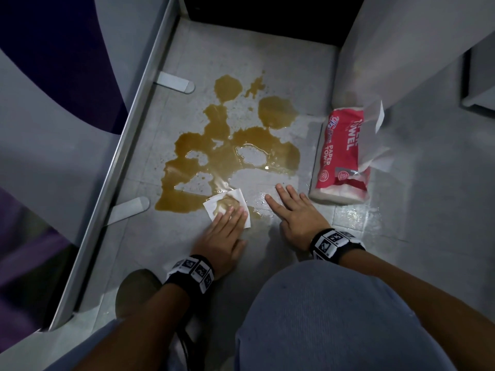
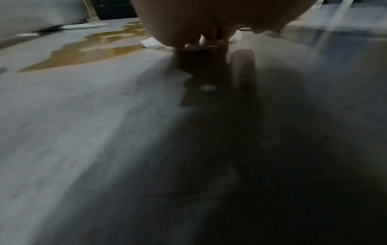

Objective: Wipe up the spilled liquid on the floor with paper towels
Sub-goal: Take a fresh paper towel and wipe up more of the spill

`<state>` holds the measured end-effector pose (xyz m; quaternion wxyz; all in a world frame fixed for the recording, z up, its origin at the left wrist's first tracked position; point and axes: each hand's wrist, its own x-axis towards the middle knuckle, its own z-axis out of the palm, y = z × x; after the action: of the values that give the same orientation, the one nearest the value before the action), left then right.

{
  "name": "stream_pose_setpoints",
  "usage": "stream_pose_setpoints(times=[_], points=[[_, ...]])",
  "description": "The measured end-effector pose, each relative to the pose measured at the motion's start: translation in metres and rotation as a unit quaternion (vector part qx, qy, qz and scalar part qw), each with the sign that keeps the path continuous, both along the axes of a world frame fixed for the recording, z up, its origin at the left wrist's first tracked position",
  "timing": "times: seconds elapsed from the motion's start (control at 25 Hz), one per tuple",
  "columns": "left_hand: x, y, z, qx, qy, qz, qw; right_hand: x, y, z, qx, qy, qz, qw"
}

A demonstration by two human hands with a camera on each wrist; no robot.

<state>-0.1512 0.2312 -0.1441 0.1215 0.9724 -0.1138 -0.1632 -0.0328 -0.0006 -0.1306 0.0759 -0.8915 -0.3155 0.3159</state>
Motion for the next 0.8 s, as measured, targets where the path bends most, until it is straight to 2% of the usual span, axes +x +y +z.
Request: stream_pose_setpoints(times=[0.2,0.4,0.68,0.8], points=[[0.001,-0.005,0.002,0.012,0.027,0.005,1.0,-0.001,0.0,-0.001,0.003,-0.003,-0.001,1.0],[0.008,-0.016,0.006,0.026,0.078,0.045,0.996,-0.003,0.002,-0.002,0.0,-0.009,-0.006,1.0],[0.028,-0.038,0.008,-0.002,0.119,0.153,0.981,-0.004,0.004,0.004,-0.008,-0.002,-0.016,1.0],[0.053,-0.034,0.011,-0.032,0.121,0.216,0.968,-0.003,0.005,0.005,0.001,0.003,-0.019,1.0]])
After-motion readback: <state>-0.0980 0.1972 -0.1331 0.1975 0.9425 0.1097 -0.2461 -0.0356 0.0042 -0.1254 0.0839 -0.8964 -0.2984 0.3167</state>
